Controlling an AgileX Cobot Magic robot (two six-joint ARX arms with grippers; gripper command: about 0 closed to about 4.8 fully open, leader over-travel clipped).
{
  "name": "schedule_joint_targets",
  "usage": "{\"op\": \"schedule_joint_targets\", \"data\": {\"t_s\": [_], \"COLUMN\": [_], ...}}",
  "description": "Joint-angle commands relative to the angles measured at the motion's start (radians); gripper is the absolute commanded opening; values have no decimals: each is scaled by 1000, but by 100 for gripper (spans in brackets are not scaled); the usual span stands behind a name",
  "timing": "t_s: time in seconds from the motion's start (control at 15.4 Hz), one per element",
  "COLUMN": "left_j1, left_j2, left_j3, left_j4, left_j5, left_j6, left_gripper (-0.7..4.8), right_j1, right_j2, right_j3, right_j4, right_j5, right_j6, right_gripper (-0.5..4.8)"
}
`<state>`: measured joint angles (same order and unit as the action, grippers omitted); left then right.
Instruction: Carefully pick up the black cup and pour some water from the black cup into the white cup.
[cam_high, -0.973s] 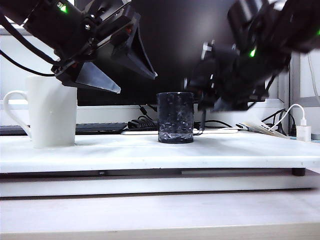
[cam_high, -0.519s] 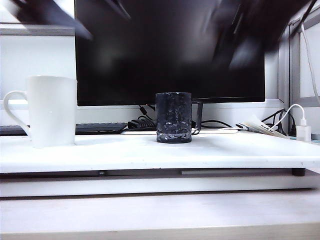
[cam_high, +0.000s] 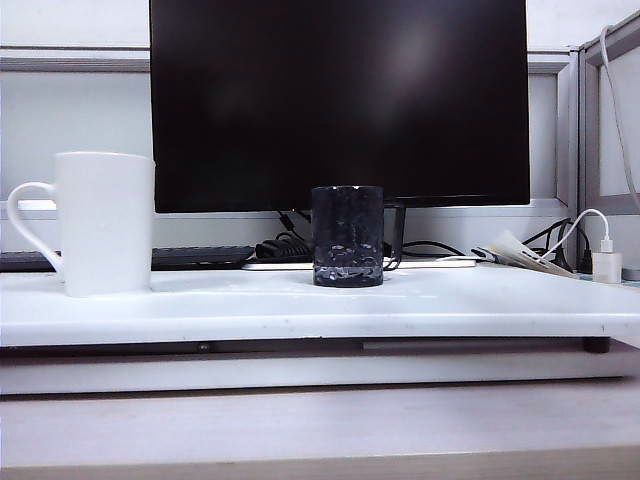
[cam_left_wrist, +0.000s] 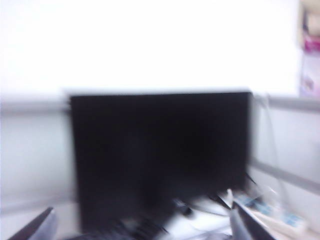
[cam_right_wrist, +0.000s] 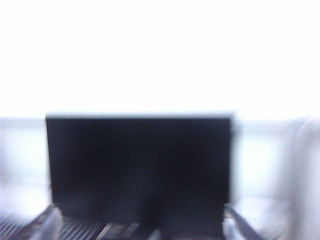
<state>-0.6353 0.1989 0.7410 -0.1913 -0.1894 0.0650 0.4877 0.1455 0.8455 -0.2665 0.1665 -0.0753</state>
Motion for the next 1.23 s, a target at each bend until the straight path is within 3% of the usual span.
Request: {"op": "schedule_joint_targets", "data": {"t_s": [0.06,0.19,0.32,0.39,0.58,0.71,0.91,1.23], "left_j1": [0,5,6,6,6,6,5,5], "left_j2": [-175,-193,-193,-193,-183,-183,-183,-184], "left_j3": [0,13,-51,-101,-352,-483,-590,-680], "left_j4": [-206,-438,-468,-440,-137,-28,-21,-23], "left_j5": [-35,-60,-32,-8,87,104,107,103], "left_j6": [24,-62,-88,-107,-147,-179,-238,-238], "left_gripper": [479,479,479,479,479,479,479,479], "right_j1": [-1,5,7,7,8,9,8,7], "right_j2": [-142,-98,-95,-95,-92,-92,-95,-95], "right_j3": [49,51,-68,-150,-484,-639,-756,-834], "right_j4": [-332,-452,-376,-297,146,296,299,241], "right_j5": [127,-2,-100,-100,-166,-169,-169,-168], "right_j6": [-16,26,96,125,162,163,164,183], "right_gripper": [422,421,421,421,421,421,418,418]}}
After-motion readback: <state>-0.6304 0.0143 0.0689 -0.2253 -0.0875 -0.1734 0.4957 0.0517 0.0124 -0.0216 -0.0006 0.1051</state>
